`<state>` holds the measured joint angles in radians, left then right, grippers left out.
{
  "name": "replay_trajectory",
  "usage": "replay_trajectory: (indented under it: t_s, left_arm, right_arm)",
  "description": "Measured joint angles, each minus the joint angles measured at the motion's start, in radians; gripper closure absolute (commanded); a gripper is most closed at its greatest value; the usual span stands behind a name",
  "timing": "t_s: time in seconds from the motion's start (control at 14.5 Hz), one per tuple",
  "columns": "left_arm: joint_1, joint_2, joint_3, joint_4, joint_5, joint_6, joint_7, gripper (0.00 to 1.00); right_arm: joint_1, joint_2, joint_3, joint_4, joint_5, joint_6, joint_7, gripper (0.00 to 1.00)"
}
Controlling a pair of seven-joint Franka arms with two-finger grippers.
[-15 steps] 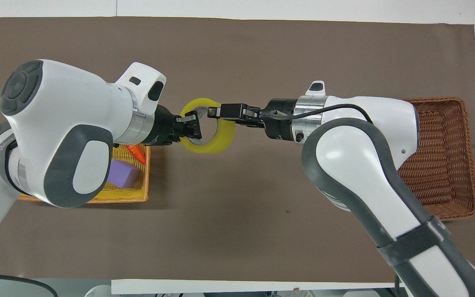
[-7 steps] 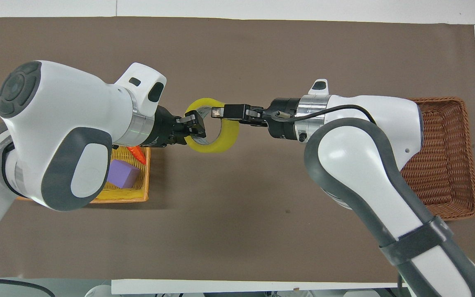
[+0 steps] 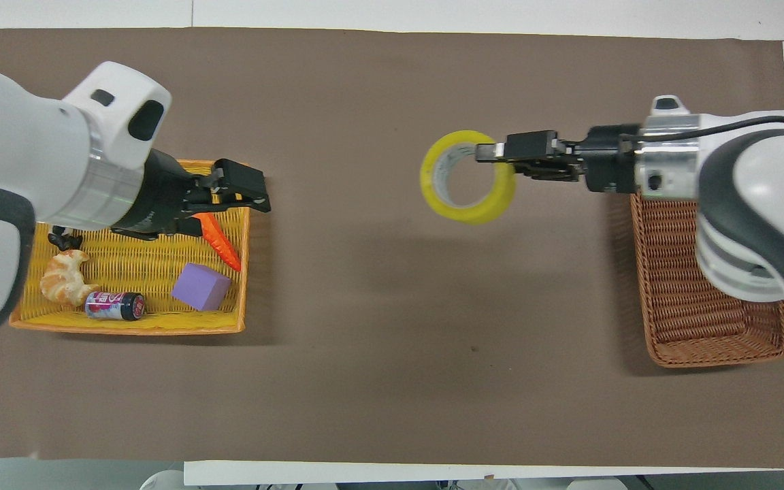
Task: Move tape to another basket
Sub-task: 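Carry the tape with the right gripper and lower it into the wicker basket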
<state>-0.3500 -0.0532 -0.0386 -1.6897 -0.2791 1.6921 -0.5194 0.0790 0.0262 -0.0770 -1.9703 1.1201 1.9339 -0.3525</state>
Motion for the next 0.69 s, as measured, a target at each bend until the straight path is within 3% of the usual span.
replay_trajectory:
  t_s: [0.14, 0.34, 0.69]
  left_arm:
    - [0.088, 0.0, 0.005, 0.008, 0.044, -0.041, 0.116, 0.01]
    - [0.239, 0.002, 0.011, 0.008, 0.096, -0.098, 0.338, 0.01]
    - [0.434, 0.002, 0.013, 0.008, 0.175, -0.101, 0.563, 0.01]
  right_arm:
    - [-0.178, -0.005, -0.006, 0.012, -0.095, -0.132, -0.053, 1.0]
    - [-0.403, -0.005, -0.011, 0.027, -0.272, -0.22, -0.141, 1.0]
    - [-0.612, 0.009, -0.01, -0.01, -0.351, -0.278, -0.246, 1.0]
